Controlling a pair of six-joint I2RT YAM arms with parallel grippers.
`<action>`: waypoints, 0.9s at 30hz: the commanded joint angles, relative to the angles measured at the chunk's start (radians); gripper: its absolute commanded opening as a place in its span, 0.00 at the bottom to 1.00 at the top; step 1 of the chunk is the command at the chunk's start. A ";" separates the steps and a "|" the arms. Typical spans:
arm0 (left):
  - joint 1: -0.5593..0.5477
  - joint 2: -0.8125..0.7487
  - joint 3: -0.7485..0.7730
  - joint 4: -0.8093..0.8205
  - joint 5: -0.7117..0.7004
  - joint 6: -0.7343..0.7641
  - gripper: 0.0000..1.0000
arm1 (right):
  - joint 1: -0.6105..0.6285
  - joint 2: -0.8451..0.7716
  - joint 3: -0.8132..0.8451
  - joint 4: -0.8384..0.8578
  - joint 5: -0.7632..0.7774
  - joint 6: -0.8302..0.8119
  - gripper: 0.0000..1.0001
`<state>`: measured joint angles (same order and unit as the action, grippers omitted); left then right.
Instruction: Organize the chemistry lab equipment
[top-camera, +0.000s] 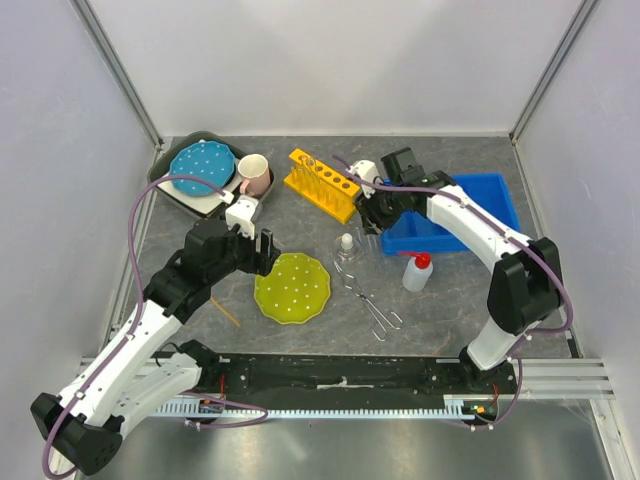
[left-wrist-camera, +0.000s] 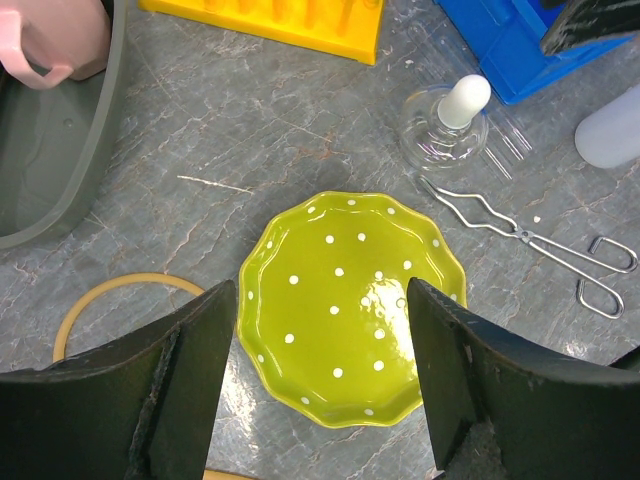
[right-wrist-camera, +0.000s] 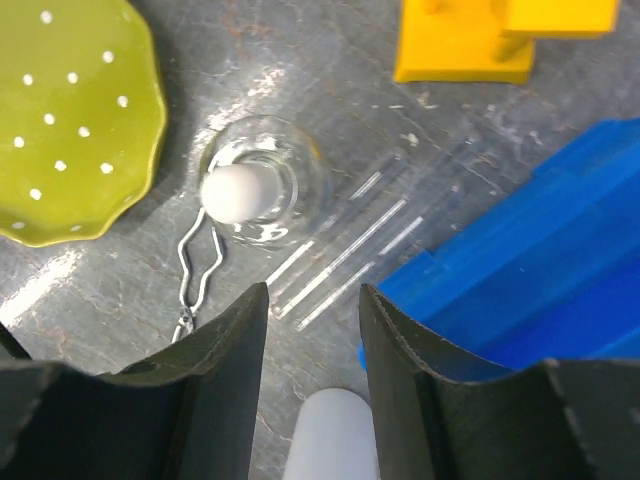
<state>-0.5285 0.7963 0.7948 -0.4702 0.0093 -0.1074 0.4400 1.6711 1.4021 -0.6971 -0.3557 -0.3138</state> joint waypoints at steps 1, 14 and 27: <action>0.002 -0.014 -0.003 0.035 0.008 0.038 0.76 | 0.054 0.044 -0.011 0.030 -0.002 0.033 0.47; 0.002 -0.019 -0.003 0.036 0.014 0.038 0.76 | 0.126 0.151 -0.029 0.068 0.175 0.074 0.32; 0.002 -0.019 -0.003 0.035 0.015 0.038 0.76 | 0.161 0.193 -0.051 0.097 0.261 0.085 0.27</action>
<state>-0.5285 0.7906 0.7948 -0.4702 0.0097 -0.1074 0.5846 1.8381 1.3598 -0.6277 -0.1093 -0.2401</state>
